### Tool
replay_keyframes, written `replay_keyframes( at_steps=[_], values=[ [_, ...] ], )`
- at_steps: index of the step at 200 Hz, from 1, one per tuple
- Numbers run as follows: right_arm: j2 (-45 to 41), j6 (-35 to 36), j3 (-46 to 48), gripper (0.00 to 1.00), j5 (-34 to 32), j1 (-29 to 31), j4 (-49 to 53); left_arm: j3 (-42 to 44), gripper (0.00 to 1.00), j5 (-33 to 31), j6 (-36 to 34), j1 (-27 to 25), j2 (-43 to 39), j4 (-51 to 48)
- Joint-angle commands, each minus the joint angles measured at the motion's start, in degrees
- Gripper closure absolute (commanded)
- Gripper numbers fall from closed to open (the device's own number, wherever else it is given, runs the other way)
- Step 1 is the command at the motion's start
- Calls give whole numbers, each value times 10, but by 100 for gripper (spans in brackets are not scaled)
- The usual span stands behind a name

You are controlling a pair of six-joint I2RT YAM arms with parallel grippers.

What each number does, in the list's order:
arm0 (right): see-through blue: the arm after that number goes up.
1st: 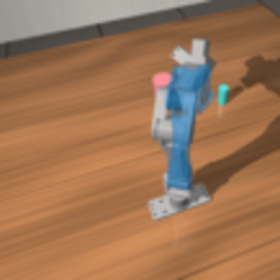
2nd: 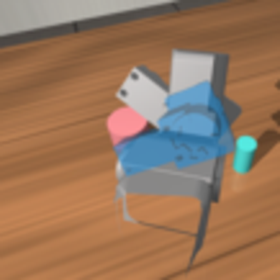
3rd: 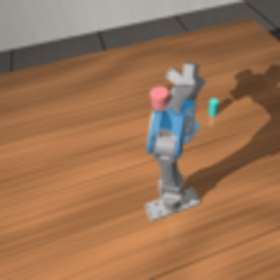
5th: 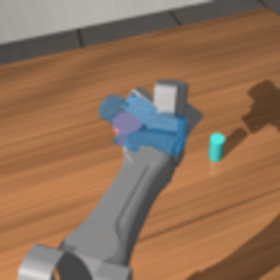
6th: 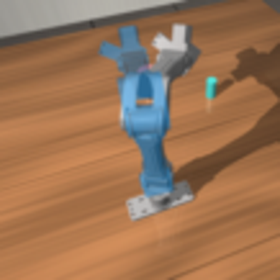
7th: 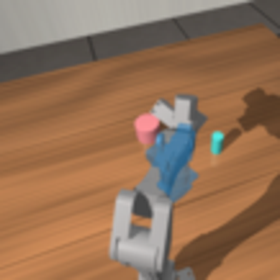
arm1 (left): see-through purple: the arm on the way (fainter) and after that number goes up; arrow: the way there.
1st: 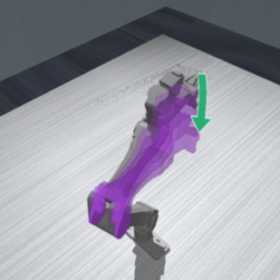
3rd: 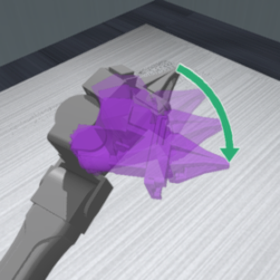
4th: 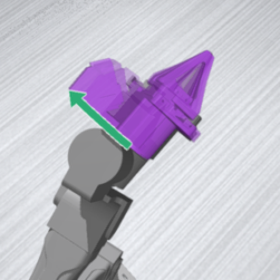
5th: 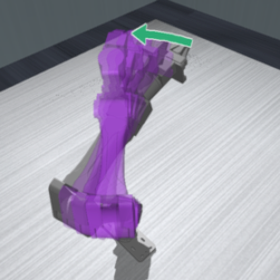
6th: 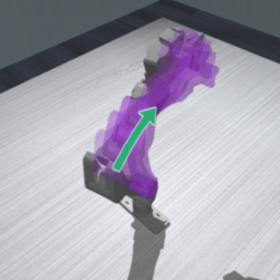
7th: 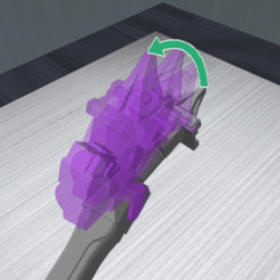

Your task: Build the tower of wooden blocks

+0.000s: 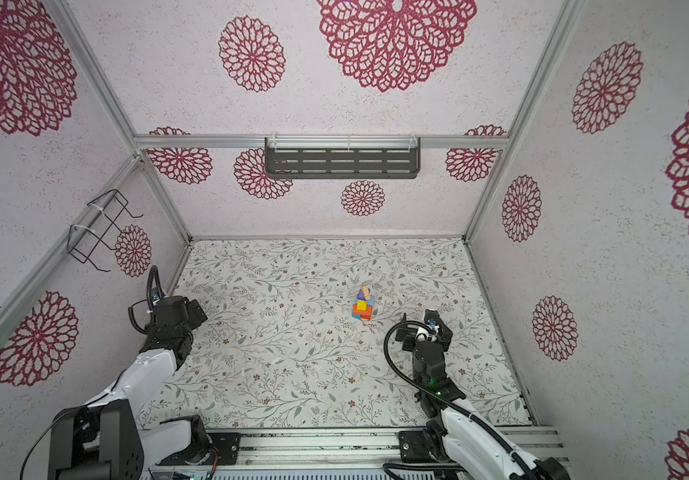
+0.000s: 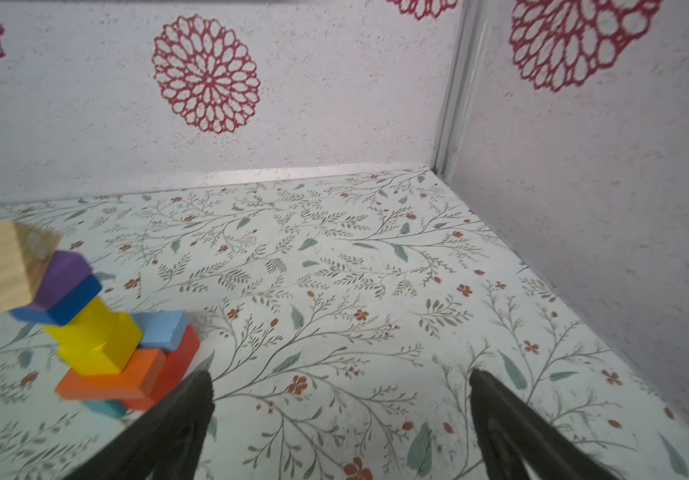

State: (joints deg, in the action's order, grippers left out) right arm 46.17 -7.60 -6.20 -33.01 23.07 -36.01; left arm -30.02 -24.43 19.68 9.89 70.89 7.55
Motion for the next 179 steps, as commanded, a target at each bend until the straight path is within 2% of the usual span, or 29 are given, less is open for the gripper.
replay_keyframes(
  at_steps=[1, 39, 63, 87, 100, 110, 134, 155, 179],
  values=[
    [37, 16, -18, 1, -21, -34, -92, -3, 3, 43, -34, 13, 41, 97],
    [124, 34, -29, 1, -6, -95, -161, -16, 3, 56, -47, 13, 96, 154],
    [187, 3, -9, 1, 13, -132, -235, -19, 3, 78, -50, 16, 121, 211],
    [257, 21, -1, 1, 21, -139, -312, -18, 3, 125, -47, 15, 149, 250],
    [255, 29, -5, 1, 29, -143, -298, -15, 3, 126, -60, 7, 153, 262],
    [275, 55, 11, 1, 22, -143, -368, -10, 3, 132, -65, 2, 150, 265],
    [373, 74, 80, 1, 7, -144, -605, 43, 3, 87, -90, -30, 158, 373],
    [383, 83, 73, 1, 34, -145, -606, 83, 3, 27, -139, -70, 191, 495],
    [418, 96, 59, 1, 67, -145, -607, 91, 3, -6, -138, -84, 182, 494]
  ],
)
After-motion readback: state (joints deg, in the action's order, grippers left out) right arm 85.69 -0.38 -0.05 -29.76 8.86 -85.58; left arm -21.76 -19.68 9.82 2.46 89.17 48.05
